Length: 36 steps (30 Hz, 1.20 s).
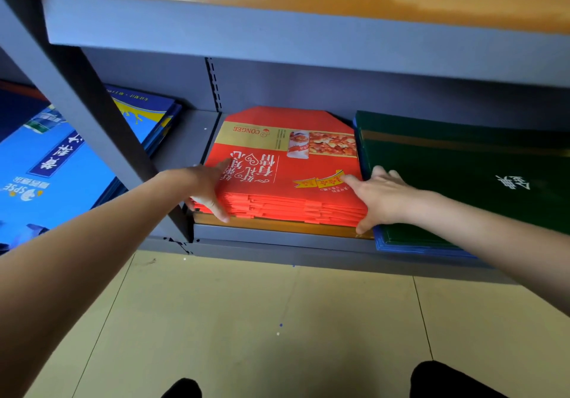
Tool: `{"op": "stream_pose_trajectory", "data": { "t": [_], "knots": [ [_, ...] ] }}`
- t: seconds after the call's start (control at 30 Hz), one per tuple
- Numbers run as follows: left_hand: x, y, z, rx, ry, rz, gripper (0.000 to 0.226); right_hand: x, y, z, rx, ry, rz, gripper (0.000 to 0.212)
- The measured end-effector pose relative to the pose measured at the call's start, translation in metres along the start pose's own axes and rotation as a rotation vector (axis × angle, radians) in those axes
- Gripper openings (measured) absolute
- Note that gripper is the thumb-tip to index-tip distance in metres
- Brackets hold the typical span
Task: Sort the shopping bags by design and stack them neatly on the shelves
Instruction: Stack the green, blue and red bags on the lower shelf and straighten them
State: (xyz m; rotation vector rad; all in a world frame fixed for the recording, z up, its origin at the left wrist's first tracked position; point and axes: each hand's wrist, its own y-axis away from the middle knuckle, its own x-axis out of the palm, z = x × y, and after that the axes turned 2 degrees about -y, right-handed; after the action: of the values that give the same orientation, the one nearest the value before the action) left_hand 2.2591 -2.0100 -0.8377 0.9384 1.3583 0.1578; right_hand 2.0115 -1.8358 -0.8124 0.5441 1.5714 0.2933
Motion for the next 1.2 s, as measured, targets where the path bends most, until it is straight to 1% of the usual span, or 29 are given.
{"op": "stream_pose_trajectory", "data": {
  "t": [0.1, 0.2, 0.3, 0.37, 0.47, 0.6, 0.67, 0.7, 0.77, 0.83, 0.97, 1.07, 1.13, 1.2],
  "knots": [
    [0.007, 0.004, -0.006, -0.033, -0.074, -0.073, 0.132, 0.013, -0.003, -0.007, -0.026, 0.004, -0.055, 0.106],
    [0.009, 0.002, -0.002, -0.036, -0.102, -0.134, 0.130, 0.015, -0.008, -0.014, -0.038, -0.097, -0.132, 0.103],
    [0.007, -0.001, 0.002, -0.033, -0.088, -0.167, 0.130, 0.016, -0.007, -0.020, -0.037, -0.152, -0.207, 0.101],
    [0.005, -0.002, -0.001, -0.032, -0.105, -0.159, 0.128, 0.017, -0.005, -0.022, -0.031, -0.172, -0.239, 0.099],
    [0.009, 0.001, -0.013, -0.067, -0.157, -0.117, 0.125, 0.019, -0.005, -0.022, -0.036, -0.153, -0.218, 0.098],
    [0.013, -0.001, -0.014, -0.088, -0.172, -0.095, 0.127, 0.013, -0.004, -0.016, -0.008, -0.078, -0.126, 0.106],
    [0.013, 0.000, -0.013, -0.085, -0.164, -0.102, 0.126, 0.006, 0.001, -0.014, 0.013, -0.026, -0.110, 0.103],
    [0.013, 0.001, -0.013, -0.079, -0.163, -0.113, 0.125, 0.002, 0.002, -0.013, 0.012, -0.023, -0.137, 0.098],
    [0.015, 0.001, -0.012, -0.064, -0.170, -0.127, 0.126, -0.002, 0.000, -0.011, -0.014, -0.101, -0.205, 0.084],
    [0.015, -0.002, -0.011, -0.067, -0.162, -0.132, 0.128, -0.003, -0.004, -0.007, -0.063, -0.170, -0.214, 0.076],
    [0.013, 0.002, -0.014, -0.103, -0.173, -0.124, 0.130, -0.003, -0.009, -0.003, -0.084, -0.136, -0.183, 0.077],
    [0.015, 0.014, -0.020, -0.099, -0.222, -0.133, 0.128, -0.003, -0.007, -0.004, -0.136, -0.207, -0.196, 0.079],
    [0.021, 0.028, -0.023, -0.061, -0.291, -0.178, 0.128, -0.004, -0.007, 0.000, -0.213, -0.313, -0.186, 0.078],
    [0.028, 0.044, -0.024, 0.029, -0.370, -0.285, 0.119, -0.002, -0.006, 0.010, -0.263, -0.364, -0.174, 0.071]
  ]
}}
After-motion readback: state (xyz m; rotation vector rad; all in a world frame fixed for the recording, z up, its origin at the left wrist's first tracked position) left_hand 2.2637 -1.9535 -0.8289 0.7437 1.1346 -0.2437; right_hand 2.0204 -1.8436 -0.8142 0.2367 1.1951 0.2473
